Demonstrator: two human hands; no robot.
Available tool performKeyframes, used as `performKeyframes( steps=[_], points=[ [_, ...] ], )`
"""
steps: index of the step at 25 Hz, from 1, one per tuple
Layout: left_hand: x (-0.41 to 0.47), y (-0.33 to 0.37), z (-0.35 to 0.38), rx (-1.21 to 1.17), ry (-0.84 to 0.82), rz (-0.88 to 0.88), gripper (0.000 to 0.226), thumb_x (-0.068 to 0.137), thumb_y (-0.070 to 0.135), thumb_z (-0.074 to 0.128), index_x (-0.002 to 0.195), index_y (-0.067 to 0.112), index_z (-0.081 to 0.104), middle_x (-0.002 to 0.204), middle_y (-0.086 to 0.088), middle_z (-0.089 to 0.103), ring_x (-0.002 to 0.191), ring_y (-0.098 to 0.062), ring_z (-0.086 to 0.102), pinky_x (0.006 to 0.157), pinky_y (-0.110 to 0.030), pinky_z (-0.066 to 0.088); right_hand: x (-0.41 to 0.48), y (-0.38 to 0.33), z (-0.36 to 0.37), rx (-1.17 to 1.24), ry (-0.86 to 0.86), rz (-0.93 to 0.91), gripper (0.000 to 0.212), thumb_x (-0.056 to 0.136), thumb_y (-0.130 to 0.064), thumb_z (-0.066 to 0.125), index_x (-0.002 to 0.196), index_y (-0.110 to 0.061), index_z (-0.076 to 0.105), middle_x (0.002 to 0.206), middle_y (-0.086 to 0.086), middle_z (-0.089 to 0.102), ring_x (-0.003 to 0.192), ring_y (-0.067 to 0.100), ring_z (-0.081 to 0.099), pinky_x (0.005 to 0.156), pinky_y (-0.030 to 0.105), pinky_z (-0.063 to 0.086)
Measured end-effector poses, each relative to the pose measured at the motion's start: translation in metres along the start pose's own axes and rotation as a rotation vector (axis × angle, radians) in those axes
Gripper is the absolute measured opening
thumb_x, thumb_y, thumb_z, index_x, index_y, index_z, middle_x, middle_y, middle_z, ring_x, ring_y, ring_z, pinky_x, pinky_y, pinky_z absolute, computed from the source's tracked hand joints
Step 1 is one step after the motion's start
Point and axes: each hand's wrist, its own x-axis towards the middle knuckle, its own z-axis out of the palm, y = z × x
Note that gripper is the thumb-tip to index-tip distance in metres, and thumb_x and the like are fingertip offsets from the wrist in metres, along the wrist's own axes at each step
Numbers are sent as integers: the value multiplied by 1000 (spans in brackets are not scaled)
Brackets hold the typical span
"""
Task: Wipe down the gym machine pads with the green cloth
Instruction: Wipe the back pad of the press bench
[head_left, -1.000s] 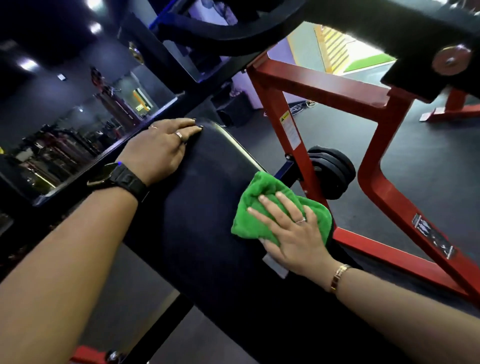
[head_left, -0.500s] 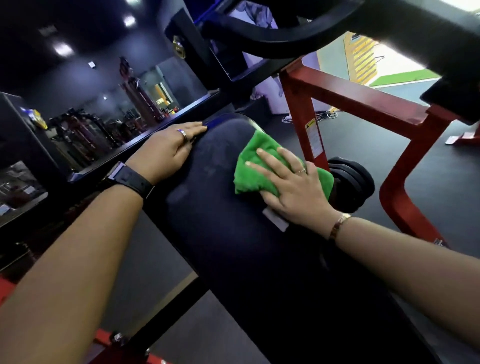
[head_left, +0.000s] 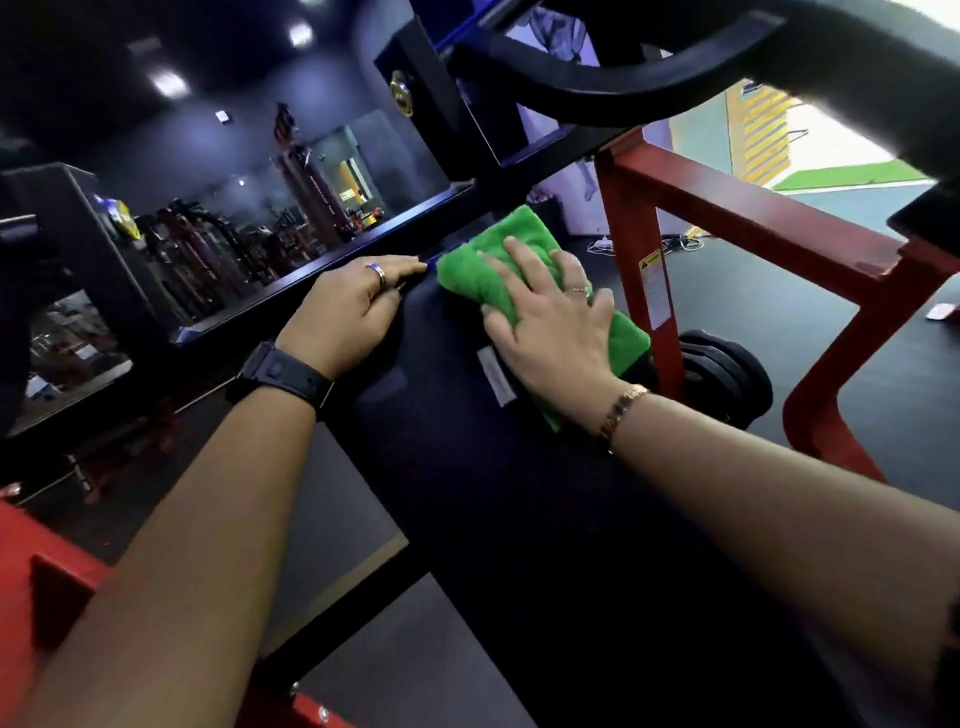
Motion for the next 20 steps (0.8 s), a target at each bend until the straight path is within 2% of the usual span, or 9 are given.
performKeyframes(
  steps=[2,5,8,10,12,15,16,17,20],
  points=[
    [-1,2,-1,-35,52,-35,43,79,8,40,115,7,64,122,-9,63,114,-20,55,98,-15,32,8,-36,0,53,-19,-8,55,91,-51,34,144,-44,21,155,-18,16,140,27,16,95,52,25],
    [-5,0,-2,-108,93,-70,42,80,4,43,115,9,65,120,-6,64,113,-14,54,102,-15,33,-12,-21,8,-99,43,-243,59,88,-54,32,145,-43,21,155,-17,21,138,27,25,89,49,30],
    [-7,-4,1,-102,51,-65,42,84,6,43,119,16,63,124,-1,62,119,-11,52,105,-15,30,20,23,3,-60,6,-30,56,91,-53,32,144,-39,25,153,-15,23,135,28,28,91,50,30],
    [-10,-5,3,-154,74,-107,43,82,10,42,117,20,64,123,2,62,117,-7,53,104,-12,31,47,9,-5,53,-59,145,54,92,-52,31,143,-36,27,151,-14,26,133,31,27,95,53,27],
    [-19,-7,6,-235,174,-193,41,81,12,42,113,22,66,117,4,65,110,-3,55,100,-10,35,36,-21,-3,-10,-15,-16,56,92,-55,31,145,-40,22,154,-14,23,136,30,25,96,54,26],
    [-41,-14,15,-533,325,-315,37,84,11,42,110,21,66,114,1,66,109,-8,58,101,-25,43,-29,-25,9,-149,59,-429,60,87,-58,36,144,-44,25,154,-12,25,133,30,34,86,49,34],
    [-49,-15,19,-628,360,-331,36,85,10,41,110,18,65,116,-2,66,112,-11,58,102,-30,43,-43,-12,10,-172,55,-452,60,86,-57,38,143,-45,26,154,-11,25,134,29,35,84,48,35],
    [-56,-14,24,-674,395,-343,36,87,10,40,112,17,65,118,-3,64,115,-13,57,103,-33,42,-43,1,10,-163,56,-410,61,86,-57,39,143,-47,24,155,-11,22,136,30,31,85,50,36],
    [-67,-8,37,-759,511,-382,36,89,10,39,116,15,62,123,-3,61,119,-15,54,105,-35,41,1,-10,-1,50,-45,-4,59,89,-51,38,143,-52,13,158,-12,7,140,34,13,97,60,27]
  ],
)
